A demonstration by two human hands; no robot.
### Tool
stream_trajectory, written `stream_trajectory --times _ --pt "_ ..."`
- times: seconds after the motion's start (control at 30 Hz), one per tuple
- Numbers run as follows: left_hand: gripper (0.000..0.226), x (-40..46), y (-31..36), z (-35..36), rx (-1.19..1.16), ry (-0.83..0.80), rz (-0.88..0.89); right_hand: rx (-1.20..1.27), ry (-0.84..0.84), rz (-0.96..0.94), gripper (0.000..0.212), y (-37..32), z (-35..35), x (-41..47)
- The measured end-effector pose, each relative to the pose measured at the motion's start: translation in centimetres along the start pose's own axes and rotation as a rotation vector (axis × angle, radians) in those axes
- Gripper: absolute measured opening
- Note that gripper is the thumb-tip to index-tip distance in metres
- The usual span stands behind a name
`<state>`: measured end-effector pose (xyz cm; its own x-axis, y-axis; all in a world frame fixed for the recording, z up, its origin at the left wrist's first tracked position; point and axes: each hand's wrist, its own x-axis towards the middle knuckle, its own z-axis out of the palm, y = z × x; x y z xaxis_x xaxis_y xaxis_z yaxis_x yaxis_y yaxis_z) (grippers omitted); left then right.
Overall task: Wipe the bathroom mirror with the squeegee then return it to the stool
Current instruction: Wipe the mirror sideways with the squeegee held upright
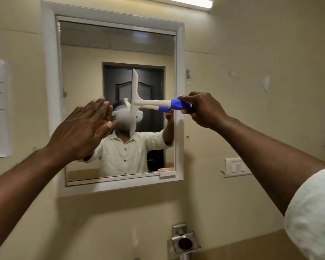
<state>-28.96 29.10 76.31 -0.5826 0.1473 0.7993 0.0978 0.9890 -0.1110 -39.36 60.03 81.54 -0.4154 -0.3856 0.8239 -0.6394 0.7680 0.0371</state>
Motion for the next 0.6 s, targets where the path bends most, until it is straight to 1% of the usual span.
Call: stream_trajectory --times 0.3,0.6 --pt "0.069 3.7 5.6 3.5 -0.067 0.032 0.098 -0.100 -0.016 0.118 0.048 7.0 -3.5 -3.3" --pt "0.070 4.8 6.4 5.2 -0.078 0.027 0.147 -0.138 -0.015 0.148 0.053 9.2 -4.6 -4.4"
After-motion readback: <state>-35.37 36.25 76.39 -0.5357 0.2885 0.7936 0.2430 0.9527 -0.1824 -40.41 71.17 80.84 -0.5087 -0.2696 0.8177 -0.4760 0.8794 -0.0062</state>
